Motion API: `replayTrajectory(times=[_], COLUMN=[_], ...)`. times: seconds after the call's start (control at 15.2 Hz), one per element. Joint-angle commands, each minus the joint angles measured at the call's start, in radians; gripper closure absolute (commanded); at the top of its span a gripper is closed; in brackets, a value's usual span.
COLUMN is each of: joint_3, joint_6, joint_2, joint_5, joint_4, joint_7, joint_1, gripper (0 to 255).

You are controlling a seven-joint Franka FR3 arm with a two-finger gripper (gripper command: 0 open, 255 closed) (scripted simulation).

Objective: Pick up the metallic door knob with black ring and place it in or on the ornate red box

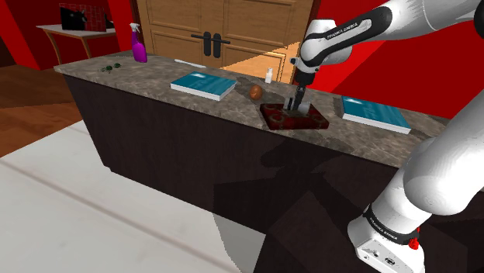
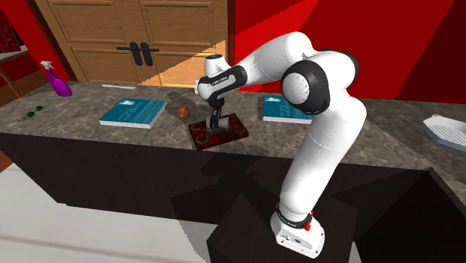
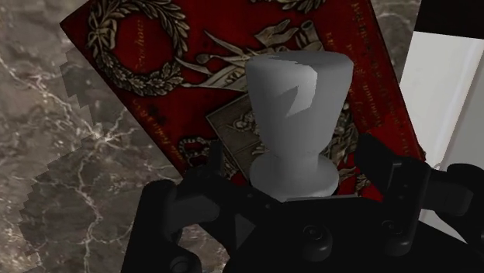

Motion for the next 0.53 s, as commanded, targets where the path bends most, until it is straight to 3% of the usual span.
replayTrajectory(times=[0.0, 0.2, 0.46], joint_3=[0.002, 0.010, 0.010], joint_6=[-0.034, -0.128, -0.128], joint_2=[-0.017, -0.057, -0.057], joint_5=[-0.005, -0.017, -0.017], joint_4=[0.018, 0.074, 0.074], joint_7=[0.004, 0.014, 0.014], joint_1=[0.000, 0.002, 0.002], gripper=[0, 0, 0])
